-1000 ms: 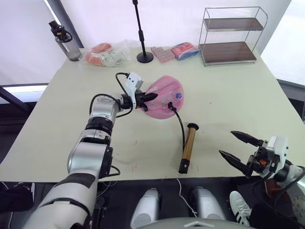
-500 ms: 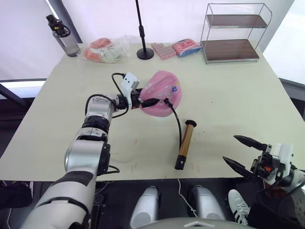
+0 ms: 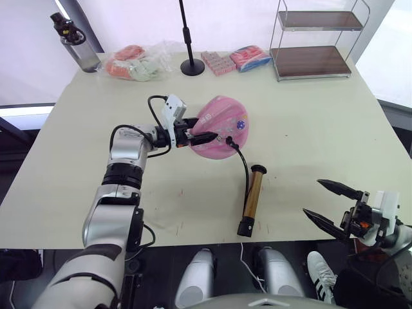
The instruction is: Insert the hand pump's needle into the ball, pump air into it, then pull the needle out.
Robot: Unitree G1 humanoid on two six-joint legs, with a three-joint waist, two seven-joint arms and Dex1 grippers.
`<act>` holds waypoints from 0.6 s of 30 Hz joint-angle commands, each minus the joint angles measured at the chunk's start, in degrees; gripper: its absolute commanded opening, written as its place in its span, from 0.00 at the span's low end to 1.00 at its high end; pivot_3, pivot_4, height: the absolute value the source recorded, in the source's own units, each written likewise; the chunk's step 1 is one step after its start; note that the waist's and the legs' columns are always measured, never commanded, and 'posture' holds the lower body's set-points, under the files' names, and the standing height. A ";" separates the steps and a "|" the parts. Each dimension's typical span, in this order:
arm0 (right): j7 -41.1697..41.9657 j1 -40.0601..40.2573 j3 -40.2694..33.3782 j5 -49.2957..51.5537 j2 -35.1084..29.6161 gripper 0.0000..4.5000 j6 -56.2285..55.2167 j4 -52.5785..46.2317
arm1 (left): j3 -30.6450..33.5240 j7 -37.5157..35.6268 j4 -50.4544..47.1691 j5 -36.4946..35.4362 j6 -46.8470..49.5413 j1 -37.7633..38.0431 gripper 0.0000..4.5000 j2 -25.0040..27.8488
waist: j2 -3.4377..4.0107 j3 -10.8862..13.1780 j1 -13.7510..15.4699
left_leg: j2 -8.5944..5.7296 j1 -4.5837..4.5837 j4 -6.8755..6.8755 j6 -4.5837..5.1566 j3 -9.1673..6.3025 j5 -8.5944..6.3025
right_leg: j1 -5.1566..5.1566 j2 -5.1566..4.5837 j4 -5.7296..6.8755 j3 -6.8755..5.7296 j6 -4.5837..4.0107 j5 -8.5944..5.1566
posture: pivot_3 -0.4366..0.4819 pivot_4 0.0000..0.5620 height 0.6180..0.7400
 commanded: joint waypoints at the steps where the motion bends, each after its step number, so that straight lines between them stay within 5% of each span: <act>1: 0.30 -0.07 -1.46 2.05 -0.32 1.00 -1.02 -1.48 | 1.65 0.03 -6.06 -2.60 1.87 0.72 0.99 1.55 | 0.00 0.00 -0.07 | 0.00 0.00 0.01 0.00 0.01 0.00 | 0.00 0.00 0.00 0.01 0.00 0.00 | 0.48 0.27 0.93; 18: -0.66 -3.35 -2.50 5.23 2.23 1.00 -6.38 -1.81 | 5.42 2.40 -24.13 -11.17 11.94 5.28 0.99 6.95 | 0.01 0.01 -0.24 | 0.00 0.19 0.51 0.01 0.21 -0.01 | 0.01 0.00 0.66 0.32 -0.01 0.01 | 0.48 0.27 0.93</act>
